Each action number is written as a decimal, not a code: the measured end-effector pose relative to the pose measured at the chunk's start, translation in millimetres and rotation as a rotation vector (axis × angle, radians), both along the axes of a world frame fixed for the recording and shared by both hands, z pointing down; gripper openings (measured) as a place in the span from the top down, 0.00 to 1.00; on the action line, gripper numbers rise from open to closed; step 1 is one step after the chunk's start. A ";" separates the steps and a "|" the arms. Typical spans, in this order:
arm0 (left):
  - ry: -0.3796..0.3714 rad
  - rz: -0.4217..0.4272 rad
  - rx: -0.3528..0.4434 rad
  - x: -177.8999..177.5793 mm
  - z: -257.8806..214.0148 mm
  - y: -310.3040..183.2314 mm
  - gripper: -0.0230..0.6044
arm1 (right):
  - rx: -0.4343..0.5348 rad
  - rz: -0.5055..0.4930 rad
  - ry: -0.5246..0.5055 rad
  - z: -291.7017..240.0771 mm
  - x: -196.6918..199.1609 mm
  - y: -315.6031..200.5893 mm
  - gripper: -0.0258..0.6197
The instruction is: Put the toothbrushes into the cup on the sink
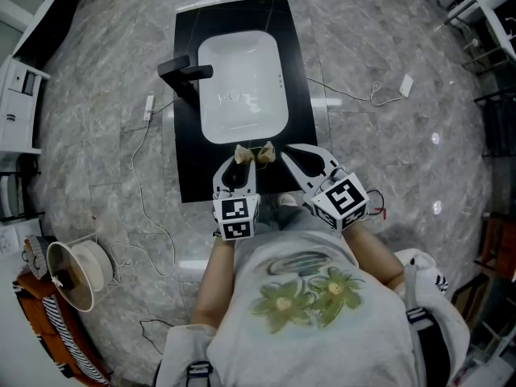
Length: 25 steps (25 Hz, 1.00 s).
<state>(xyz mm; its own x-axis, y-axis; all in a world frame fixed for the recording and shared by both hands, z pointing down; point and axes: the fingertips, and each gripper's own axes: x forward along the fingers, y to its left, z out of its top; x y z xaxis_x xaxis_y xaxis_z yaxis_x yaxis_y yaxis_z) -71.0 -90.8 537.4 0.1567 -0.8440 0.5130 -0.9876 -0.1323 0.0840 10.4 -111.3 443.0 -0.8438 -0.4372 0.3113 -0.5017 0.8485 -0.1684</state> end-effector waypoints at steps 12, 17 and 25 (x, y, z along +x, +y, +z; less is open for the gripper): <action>0.013 -0.016 0.096 -4.0 -43.3 2.7 0.67 | 0.008 -0.005 0.003 -3.7 -0.6 10.7 0.88; 0.013 -0.024 0.160 -6.6 -73.9 5.4 0.67 | 0.004 -0.011 -0.010 -6.6 -1.4 14.8 0.88; -0.003 0.024 0.244 3.8 -113.6 13.6 0.72 | 0.038 -0.004 -0.049 -21.2 -2.4 17.7 0.88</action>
<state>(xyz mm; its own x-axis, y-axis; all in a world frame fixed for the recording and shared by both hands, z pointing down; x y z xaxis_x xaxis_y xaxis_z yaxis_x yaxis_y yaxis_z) -67.2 -77.3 423.8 0.1766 -0.9389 0.2953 -0.9842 -0.1714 0.0438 7.9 -93.6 421.8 -0.8591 -0.4449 0.2530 -0.4907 0.8566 -0.1597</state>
